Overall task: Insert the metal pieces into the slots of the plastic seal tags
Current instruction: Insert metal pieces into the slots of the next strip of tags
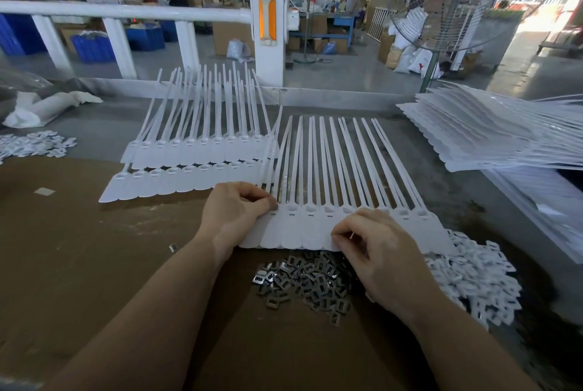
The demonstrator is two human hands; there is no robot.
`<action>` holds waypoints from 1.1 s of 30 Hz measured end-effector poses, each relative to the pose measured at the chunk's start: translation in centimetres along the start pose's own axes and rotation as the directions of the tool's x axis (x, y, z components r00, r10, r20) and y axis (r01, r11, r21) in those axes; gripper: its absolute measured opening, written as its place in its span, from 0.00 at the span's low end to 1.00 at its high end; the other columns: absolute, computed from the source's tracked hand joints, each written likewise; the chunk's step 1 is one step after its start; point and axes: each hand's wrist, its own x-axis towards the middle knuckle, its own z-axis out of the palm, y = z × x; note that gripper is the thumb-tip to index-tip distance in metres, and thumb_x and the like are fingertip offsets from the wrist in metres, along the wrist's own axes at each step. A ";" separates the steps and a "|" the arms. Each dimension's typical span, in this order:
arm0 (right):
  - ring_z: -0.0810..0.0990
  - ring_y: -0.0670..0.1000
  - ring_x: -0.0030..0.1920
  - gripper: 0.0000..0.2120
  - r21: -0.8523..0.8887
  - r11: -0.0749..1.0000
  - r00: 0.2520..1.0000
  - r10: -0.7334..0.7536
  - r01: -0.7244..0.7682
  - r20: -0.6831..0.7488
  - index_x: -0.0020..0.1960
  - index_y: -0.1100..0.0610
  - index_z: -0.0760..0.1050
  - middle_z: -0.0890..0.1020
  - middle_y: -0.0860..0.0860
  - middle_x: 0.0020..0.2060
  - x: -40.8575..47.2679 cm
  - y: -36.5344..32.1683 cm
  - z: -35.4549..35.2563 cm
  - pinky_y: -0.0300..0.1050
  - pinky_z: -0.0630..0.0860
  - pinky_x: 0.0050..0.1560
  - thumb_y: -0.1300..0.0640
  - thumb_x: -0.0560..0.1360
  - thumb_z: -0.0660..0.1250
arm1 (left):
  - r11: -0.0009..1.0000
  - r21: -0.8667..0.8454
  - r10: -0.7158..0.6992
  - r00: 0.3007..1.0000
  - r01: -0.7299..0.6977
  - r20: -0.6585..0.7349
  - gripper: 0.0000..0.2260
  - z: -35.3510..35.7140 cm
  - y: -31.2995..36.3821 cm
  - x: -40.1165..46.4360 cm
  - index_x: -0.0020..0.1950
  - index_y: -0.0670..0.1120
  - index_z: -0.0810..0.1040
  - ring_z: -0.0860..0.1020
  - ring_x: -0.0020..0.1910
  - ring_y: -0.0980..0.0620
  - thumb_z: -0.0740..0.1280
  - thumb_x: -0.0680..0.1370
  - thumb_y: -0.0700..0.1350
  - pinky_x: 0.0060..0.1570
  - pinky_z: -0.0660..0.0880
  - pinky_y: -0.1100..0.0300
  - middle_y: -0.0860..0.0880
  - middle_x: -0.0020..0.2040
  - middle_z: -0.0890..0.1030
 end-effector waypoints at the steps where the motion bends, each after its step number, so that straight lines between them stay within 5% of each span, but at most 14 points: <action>1: 0.71 0.42 0.44 0.02 0.001 1.000 1.000 0.001 -0.001 0.000 0.43 0.55 0.79 0.78 0.45 0.40 0.0 0.0 0.0 0.31 0.66 0.46 0.60 0.73 0.68 | 1.000 0.001 0.001 1.000 -0.001 -0.006 0.03 0.0 -0.1 0.0 0.39 0.49 0.84 0.75 0.39 0.58 0.75 0.69 0.47 0.36 0.68 0.62 0.55 0.35 0.81; 23: 0.70 0.41 0.44 0.02 -0.011 1.000 1.000 0.004 -0.004 0.006 0.43 0.54 0.78 0.78 0.45 0.40 -0.1 0.2 0.1 0.29 0.65 0.46 0.61 0.73 0.68 | 0.978 0.162 0.140 0.990 -0.135 -0.020 0.04 0.0 -0.4 -0.1 0.37 0.54 0.80 0.73 0.39 0.60 0.74 0.71 0.48 0.36 0.67 0.66 0.56 0.41 0.78; 33: 0.71 0.42 0.44 0.03 0.003 1.000 1.000 -0.001 0.001 0.000 0.42 0.55 0.78 0.78 0.45 0.40 -0.1 0.2 0.1 0.29 0.66 0.46 0.61 0.73 0.68 | 0.996 0.041 0.080 0.997 -0.080 -0.005 0.03 -0.4 -0.4 -0.4 0.45 0.49 0.83 0.75 0.40 0.55 0.71 0.74 0.46 0.38 0.70 0.63 0.49 0.43 0.80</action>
